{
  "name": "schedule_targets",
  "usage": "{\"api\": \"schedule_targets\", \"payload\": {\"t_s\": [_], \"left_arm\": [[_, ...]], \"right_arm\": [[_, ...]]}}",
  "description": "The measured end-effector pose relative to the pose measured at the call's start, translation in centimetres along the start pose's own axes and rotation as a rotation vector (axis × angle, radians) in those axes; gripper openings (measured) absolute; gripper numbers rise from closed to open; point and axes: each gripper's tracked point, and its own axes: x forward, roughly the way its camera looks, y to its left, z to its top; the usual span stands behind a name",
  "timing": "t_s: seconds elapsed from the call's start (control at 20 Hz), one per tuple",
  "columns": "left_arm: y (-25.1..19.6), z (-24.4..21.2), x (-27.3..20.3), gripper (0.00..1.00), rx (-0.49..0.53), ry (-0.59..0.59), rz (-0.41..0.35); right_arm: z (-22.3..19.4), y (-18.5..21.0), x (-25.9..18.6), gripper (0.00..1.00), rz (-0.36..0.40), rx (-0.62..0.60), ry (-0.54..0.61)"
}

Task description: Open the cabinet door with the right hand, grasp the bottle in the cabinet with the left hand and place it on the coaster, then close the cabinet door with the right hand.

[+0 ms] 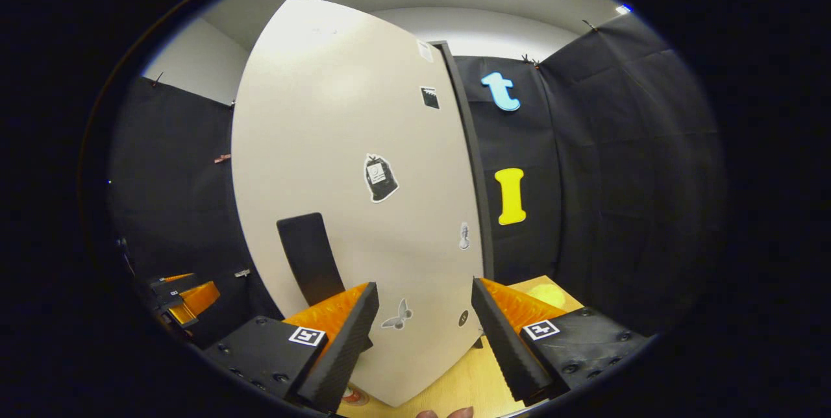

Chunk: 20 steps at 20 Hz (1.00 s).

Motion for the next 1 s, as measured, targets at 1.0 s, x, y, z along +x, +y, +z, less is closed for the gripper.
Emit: {"api": "schedule_targets", "payload": {"t_s": [1.0], "left_arm": [[-1.3, 0.1, 0.1, 0.94, 0.009, -0.006, -0.021]], "right_arm": [[0.3, 0.7, -1.7, 0.99, 0.033, -0.080, -0.004]]}}
